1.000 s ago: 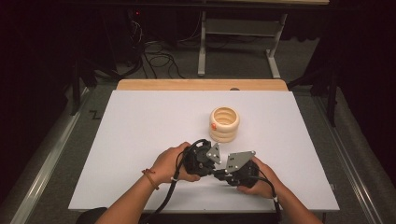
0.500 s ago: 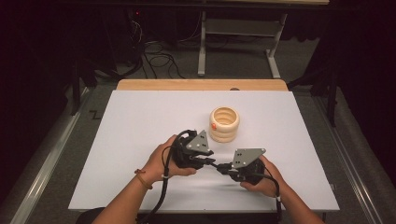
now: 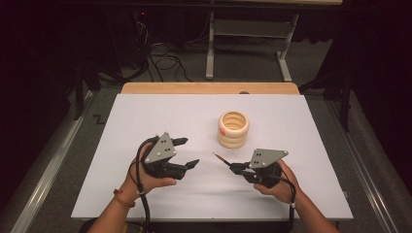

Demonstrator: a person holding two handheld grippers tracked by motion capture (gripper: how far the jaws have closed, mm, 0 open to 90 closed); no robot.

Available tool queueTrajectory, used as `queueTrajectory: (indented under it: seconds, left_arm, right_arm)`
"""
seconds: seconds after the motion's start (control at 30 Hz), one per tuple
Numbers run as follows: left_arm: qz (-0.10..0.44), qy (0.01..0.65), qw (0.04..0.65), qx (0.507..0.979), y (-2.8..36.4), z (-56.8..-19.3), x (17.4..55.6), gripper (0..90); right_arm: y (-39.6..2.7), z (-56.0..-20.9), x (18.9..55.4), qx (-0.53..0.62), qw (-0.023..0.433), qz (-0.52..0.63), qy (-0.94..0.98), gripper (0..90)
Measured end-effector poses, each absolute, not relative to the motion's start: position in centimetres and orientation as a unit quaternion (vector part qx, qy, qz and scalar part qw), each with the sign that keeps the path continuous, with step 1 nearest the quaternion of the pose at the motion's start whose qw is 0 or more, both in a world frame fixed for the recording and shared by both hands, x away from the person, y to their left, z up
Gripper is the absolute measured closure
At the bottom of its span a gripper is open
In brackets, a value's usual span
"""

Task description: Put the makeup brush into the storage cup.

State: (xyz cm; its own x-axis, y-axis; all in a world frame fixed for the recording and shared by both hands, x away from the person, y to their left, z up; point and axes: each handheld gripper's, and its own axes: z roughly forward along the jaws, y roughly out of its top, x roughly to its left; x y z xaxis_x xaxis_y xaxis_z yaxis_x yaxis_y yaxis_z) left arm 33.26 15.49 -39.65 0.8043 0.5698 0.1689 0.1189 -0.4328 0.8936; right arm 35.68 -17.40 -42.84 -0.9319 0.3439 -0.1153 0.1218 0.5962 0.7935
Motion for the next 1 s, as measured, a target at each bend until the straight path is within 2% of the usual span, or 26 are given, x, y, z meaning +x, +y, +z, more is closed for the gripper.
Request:
queueTrajectory:
  seconds: [0.13,0.23,0.37,0.57,1.0]
  left_arm:
    - [0.243,0.25,0.473,0.809,17.8,-41.7,32.7,16.6]
    - [0.232,0.27,0.475,0.804,19.3,-43.3,32.4,16.4]
    - [0.237,0.268,0.447,0.82,20.3,-45.0,31.9,16.5]
    - [0.223,0.305,0.449,0.81,21.6,-47.0,32.1,16.4]
    - [0.217,0.322,0.44,0.81,21.5,-47.7,31.6,16.7]
  right_arm:
    - [-17.8,-42.3,36.1,0.15,0.14,0.451,0.868,85.3]
    - [-18.1,-41.9,36.5,0.163,0.152,0.462,0.858,85.3]
    - [-18.4,-41.4,36.8,0.172,0.164,0.475,0.847,85.3]
    - [-18.8,-40.9,37.2,0.18,0.176,0.481,0.84,85.2]
    - [-19.1,-40.4,38.1,0.197,0.189,0.503,0.82,85.2]
